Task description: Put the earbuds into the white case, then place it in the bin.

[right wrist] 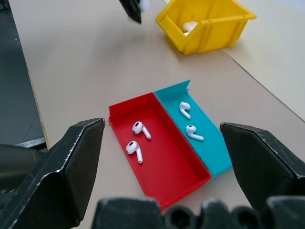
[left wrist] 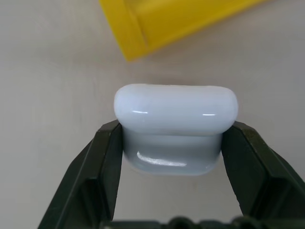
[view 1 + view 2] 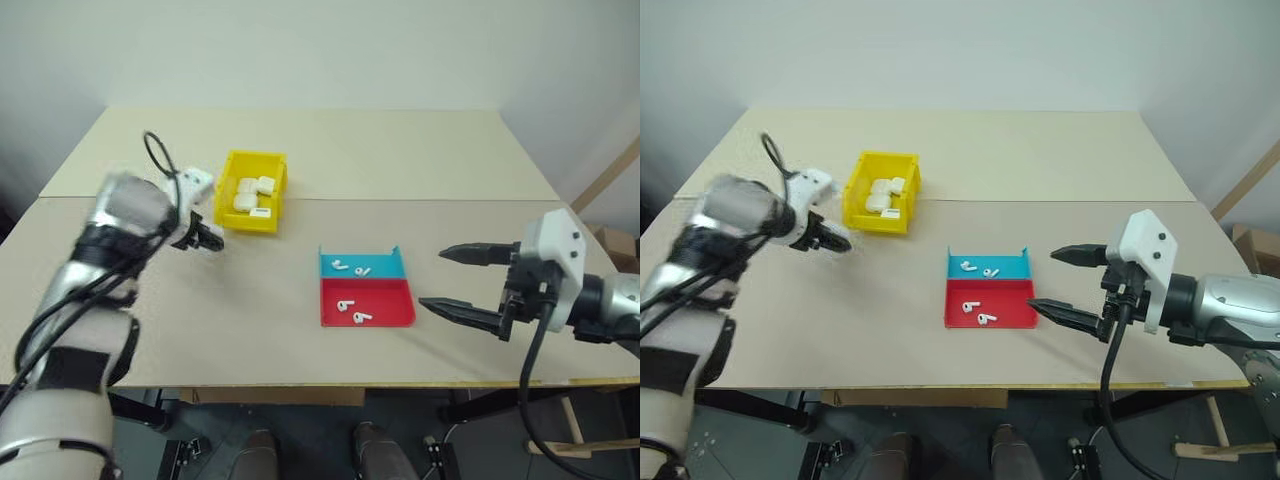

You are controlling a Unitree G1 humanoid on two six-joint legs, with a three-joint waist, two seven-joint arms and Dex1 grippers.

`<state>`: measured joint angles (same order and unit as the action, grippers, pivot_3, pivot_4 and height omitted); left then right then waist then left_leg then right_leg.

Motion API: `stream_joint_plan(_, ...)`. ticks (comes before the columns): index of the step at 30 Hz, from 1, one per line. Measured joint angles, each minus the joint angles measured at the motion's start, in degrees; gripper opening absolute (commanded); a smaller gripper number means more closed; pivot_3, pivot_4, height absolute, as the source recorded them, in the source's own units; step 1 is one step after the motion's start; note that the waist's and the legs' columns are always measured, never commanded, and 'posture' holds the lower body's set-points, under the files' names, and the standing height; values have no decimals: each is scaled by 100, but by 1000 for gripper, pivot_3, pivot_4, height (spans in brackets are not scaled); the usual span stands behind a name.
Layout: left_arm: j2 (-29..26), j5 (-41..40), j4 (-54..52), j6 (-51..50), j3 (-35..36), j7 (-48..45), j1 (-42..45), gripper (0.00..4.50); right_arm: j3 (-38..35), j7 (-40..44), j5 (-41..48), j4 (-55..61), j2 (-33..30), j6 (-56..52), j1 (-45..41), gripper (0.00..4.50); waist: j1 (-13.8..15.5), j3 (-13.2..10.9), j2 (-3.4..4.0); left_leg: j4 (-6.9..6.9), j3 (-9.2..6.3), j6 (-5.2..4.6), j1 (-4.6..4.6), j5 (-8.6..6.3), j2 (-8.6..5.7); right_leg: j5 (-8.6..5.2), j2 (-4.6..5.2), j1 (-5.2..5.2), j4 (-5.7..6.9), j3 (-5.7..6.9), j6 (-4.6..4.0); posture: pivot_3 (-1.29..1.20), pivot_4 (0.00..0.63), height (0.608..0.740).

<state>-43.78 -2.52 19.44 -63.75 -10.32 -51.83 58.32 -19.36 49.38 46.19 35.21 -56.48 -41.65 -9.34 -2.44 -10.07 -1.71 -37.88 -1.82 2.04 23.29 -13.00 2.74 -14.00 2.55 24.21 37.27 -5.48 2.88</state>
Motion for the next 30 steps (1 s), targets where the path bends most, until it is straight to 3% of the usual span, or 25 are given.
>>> stream_joint_plan(2,115,-517,-1284,788,1205,51,-1043,2787,116,18,-34,-70,119,66,-110,4500,10,7,7,-1,8,1,-10,0,1,1,6,-10,-1,-3,-1,0,150,740)
stream_joint_plan(4,409,-950,-1954,1198,1794,63,-1634,2787,236,57,-77,-191,146,132,-182,4500,50,8,5,-7,6,1,-7,1,0,5,5,-9,3,1,-2,0,150,740)
stream_joint_plan(11,882,-2972,-3021,1562,2964,-696,-1934,2787,833,513,-220,-559,83,228,-975,4500,139,14,10,-19,7,-1,-12,-1,0,8,4,-19,-5,1,1,0,150,740)
stream_joint_plan(16,1145,-3915,-3099,2250,2814,-1977,-2485,2787,1693,594,-465,-892,-163,-248,-2148,4500,97,15,13,-18,7,-1,-9,0,4,8,-3,-11,-5,1,-3,0,150,740)
stream_joint_plan(21,943,-4029,-3134,2976,2337,-3031,-2807,2787,2613,856,-576,-987,-371,-1142,-3133,4500,54,16,14,-16,10,-1,-11,-1,4,7,-2,-12,-8,-1,-4,0,150,740)
stream_joint_plan(24,931,-3995,-3132,3390,2100,-3340,-2988,2787,3231,1016,-737,-981,-386,-1625,-3577,3870,54,16,14,-16,8,-1,-7,-1,5,6,-2,-10,-9,2,-4,0,150,740)
stream_joint_plan(27,837,-3963,-3131,3623,2021,-3460,-3078,2787,3741,1049,-953,-984,-314,-1973,-3906,2873,38,15,14,-16,9,-2,-5,-1,5,6,-2,-6,-9,1,-4,0,150,740)
stream_joint_plan(30,678,-3932,-3117,3798,1998,-3554,-3148,2787,4351,988,-1215,-990,-15,-2427,-4441,2873,-4,16,14,-14,8,-2,-8,-1,9,6,-5,-4,-6,1,-5,0,150,740)
